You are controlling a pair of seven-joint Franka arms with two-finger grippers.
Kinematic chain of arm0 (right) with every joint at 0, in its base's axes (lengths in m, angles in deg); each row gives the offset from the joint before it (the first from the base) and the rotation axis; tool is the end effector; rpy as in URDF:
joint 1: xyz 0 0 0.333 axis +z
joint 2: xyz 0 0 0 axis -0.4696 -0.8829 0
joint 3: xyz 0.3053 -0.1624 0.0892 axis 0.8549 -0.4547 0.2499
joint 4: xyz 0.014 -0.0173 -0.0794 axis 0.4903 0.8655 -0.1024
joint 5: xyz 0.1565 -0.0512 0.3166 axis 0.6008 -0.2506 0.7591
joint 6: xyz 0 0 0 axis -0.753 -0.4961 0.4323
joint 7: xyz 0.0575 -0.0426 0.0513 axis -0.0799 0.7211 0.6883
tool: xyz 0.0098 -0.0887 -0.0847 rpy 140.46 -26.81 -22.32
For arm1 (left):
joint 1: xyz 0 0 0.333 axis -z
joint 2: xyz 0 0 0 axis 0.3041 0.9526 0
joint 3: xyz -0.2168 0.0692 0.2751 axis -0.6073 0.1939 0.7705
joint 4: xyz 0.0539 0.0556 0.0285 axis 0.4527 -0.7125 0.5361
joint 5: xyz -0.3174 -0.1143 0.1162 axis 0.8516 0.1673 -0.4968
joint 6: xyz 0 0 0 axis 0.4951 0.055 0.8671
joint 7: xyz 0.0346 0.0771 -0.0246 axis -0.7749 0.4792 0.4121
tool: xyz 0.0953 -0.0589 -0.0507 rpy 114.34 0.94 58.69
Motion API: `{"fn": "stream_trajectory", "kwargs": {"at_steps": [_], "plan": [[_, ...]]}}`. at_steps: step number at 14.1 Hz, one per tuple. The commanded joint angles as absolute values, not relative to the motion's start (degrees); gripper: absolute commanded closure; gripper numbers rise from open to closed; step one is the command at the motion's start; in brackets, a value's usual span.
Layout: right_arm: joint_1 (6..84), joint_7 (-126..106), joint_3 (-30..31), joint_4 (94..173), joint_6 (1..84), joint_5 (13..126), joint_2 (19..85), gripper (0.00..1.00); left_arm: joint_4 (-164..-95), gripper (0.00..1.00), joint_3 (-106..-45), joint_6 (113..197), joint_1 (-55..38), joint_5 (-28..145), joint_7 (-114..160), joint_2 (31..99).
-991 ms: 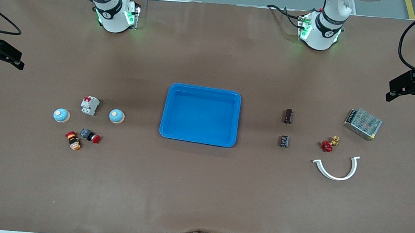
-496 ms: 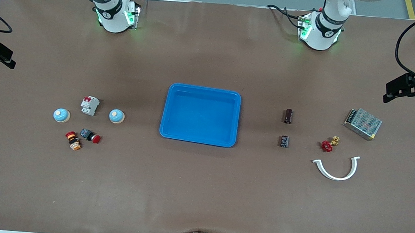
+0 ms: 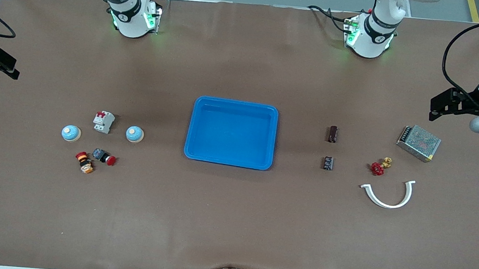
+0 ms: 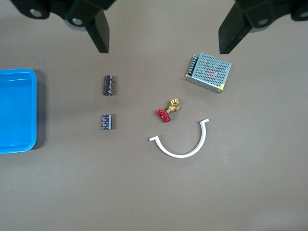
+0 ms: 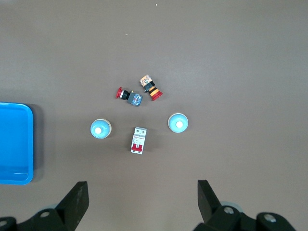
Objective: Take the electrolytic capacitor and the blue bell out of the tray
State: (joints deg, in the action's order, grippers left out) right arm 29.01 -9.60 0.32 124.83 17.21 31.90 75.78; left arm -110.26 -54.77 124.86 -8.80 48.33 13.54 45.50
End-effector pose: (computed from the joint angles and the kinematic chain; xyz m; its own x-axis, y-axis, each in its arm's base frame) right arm 0.5149 -0.0443 0.6548 0.9999 0.0112 0.0118 0.0110 -0.9999 0.0121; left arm 0.5450 -0.0606 0.6617 0.9857 -0.1685 0.0023 -0.1684 -0.9854 -0.0245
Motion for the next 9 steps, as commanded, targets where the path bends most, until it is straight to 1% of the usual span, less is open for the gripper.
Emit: {"fn": "stream_trajectory", "kwargs": {"at_steps": [1, 9], "plan": [[28.98, -10.24, 0.62, 124.05, 16.64, 31.77, 75.62, 0.00, -110.43, 0.00, -54.96, 125.69, -8.83, 47.36, 13.96, 45.93], [28.80, -10.24, 0.62, 124.31, 16.56, 32.21, 75.44, 0.00, -110.42, 0.00, -54.96, 127.53, -8.83, 47.63, 14.04, 47.69]]}}
